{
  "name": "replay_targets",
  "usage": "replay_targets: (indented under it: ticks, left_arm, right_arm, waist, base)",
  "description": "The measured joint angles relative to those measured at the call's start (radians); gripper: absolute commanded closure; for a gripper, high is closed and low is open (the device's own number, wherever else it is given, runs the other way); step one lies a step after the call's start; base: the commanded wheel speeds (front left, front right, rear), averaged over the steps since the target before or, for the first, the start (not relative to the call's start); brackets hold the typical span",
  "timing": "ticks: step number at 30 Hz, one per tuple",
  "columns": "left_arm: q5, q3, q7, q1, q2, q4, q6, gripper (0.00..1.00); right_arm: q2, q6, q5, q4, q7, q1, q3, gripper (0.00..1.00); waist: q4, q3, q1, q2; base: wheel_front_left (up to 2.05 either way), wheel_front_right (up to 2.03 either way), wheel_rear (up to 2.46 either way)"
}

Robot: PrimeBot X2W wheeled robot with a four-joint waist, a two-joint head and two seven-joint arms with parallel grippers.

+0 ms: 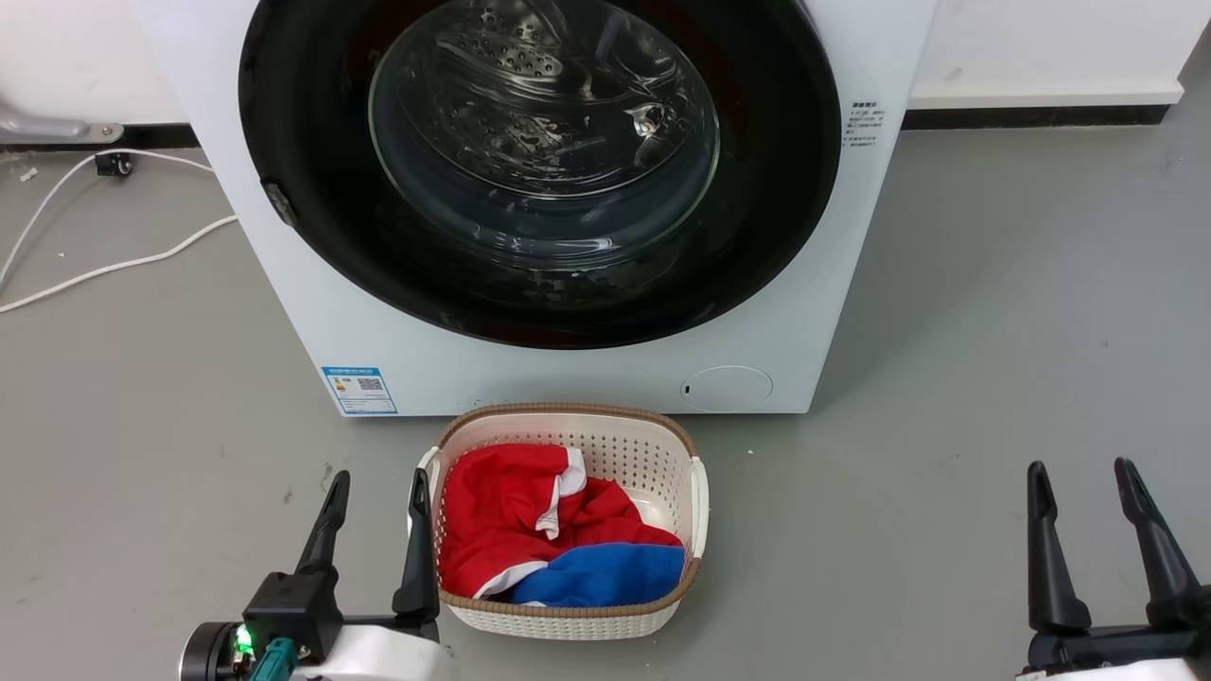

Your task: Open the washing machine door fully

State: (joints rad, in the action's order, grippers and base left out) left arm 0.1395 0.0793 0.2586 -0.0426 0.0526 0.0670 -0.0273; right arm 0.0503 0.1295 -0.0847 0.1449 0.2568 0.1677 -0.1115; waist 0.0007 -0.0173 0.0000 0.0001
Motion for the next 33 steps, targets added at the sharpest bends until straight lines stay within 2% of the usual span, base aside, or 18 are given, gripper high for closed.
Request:
replay_targets:
  ticks: [33]
  left_arm:
    - [0.0, 0.005, 0.004, 0.0, -0.002, 0.035, -0.022, 0.0]
  right_arm:
    - [0.0, 0.001, -0.004, -0.034, 0.007, 0.012, 0.017, 0.0]
  waist:
    - [0.002, 0.007, 0.0, 0.0]
  base:
    - [0.0, 0.0, 0.0]
